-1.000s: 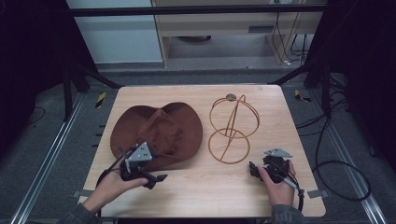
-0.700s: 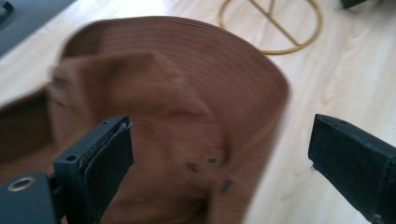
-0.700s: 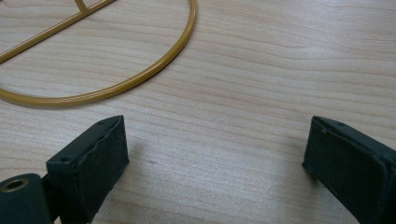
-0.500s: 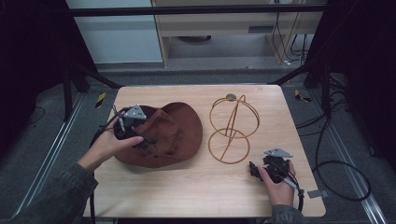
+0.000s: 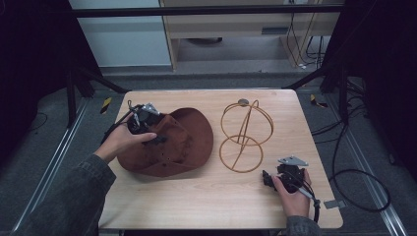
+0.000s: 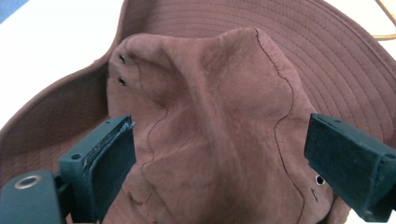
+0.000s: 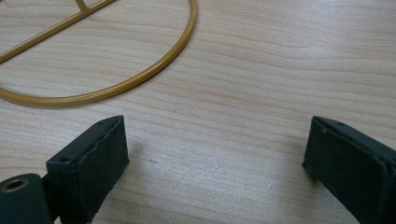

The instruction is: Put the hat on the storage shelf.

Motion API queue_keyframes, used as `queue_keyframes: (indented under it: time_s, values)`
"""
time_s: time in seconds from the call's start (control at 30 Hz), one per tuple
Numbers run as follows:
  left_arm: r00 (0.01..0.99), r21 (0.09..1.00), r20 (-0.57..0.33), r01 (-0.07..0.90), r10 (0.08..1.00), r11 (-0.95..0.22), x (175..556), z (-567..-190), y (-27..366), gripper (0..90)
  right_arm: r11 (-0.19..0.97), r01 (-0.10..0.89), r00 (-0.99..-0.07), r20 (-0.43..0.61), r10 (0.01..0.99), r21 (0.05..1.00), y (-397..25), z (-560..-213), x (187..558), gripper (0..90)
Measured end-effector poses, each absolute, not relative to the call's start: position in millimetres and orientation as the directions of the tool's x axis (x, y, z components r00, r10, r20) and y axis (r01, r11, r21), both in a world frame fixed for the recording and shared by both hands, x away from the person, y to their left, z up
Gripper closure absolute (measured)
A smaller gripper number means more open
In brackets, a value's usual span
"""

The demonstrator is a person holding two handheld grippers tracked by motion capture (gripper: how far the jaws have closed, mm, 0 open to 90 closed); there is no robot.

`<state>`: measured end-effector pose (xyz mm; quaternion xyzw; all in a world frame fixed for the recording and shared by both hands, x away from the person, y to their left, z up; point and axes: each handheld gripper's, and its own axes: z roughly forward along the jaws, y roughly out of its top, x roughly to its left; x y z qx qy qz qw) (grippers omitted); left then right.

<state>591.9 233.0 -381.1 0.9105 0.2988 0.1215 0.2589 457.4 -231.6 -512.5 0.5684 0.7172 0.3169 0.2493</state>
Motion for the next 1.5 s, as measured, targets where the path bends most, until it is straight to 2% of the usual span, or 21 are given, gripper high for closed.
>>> queue_keyframes:
  time_s: [0.23, 0.43, 0.47, 0.67, 0.77, 0.8, 0.83, 0.9, 0.93, 1.0, 1.03, 1.1, 1.5]
  values:
    - [0.790, 0.522, 0.064, 0.495, 0.610, -0.695, 596.8, -389.6, 224.5, 11.9, 0.153, 0.657, -0.229, 0.003, 0.973, 0.738, -231.6, -512.5, 457.4, 6.4]
    - [0.783, 0.499, 0.057, 0.515, 0.619, -0.697, 600.7, -393.6, 223.9, 22.1, 0.154, 0.657, -0.230, 0.002, 0.973, 0.738, -231.6, -512.5, 457.4, 6.4]
    - [0.784, 0.500, 0.052, 0.516, 0.618, -0.696, 601.2, -393.3, 223.5, 26.2, 0.152, 0.657, -0.229, 0.004, 0.973, 0.738, -231.6, -512.5, 457.3, 6.4]
    - [0.785, 0.473, 0.046, 0.528, 0.618, -0.705, 603.1, -397.0, 217.3, 34.7, 0.150, 0.658, -0.229, 0.006, 0.973, 0.738, -231.5, -512.3, 457.2, 6.4]
    - [0.787, 0.456, 0.050, 0.530, 0.614, -0.715, 603.5, -399.1, 214.5, 46.5, 0.153, 0.657, -0.230, 0.003, 0.973, 0.738, -231.6, -512.5, 457.4, 6.4]
    - [0.785, 0.451, 0.055, 0.532, 0.617, -0.716, 603.5, -399.6, 213.6, 46.5, 0.153, 0.657, -0.230, 0.003, 0.973, 0.738, -231.6, -512.5, 457.4, 6.4]
    - [0.782, 0.448, 0.061, 0.533, 0.620, -0.717, 603.7, -399.8, 213.3, 50.6, 0.151, 0.658, -0.229, 0.006, 0.973, 0.738, -231.5, -512.3, 457.2, 6.4]
    - [0.781, 0.435, 0.063, 0.540, 0.622, -0.721, 604.3, -400.3, 213.2, 60.3, 0.151, 0.658, -0.230, 0.006, 0.973, 0.738, -231.4, -512.4, 457.2, 6.4]
    - [0.778, 0.433, 0.059, 0.544, 0.625, -0.719, 605.1, -400.0, 214.5, 71.3, 0.152, 0.657, -0.230, 0.005, 0.973, 0.738, -231.5, -512.4, 457.2, 6.4]
    - [0.777, 0.436, 0.055, 0.547, 0.627, -0.715, 605.6, -399.1, 215.7, 81.5, 0.152, 0.657, -0.230, 0.005, 0.973, 0.738, -231.5, -512.4, 457.2, 6.4]
    - [0.775, 0.439, 0.052, 0.549, 0.630, -0.712, 605.8, -398.5, 216.8, 81.5, 0.152, 0.657, -0.230, 0.005, 0.973, 0.738, -231.5, -512.4, 457.2, 6.4]
    - [0.775, 0.434, 0.051, 0.551, 0.630, -0.713, 605.9, -397.9, 218.8, 87.1, 0.152, 0.657, -0.230, 0.005, 0.973, 0.738, -231.5, -512.4, 457.2, 6.4]
    - [0.780, 0.456, 0.063, 0.532, 0.622, -0.714, 599.7, -388.7, 223.9, 88.7, 0.151, 0.657, -0.230, 0.005, 0.973, 0.738, -231.5, -512.4, 457.2, 6.4]
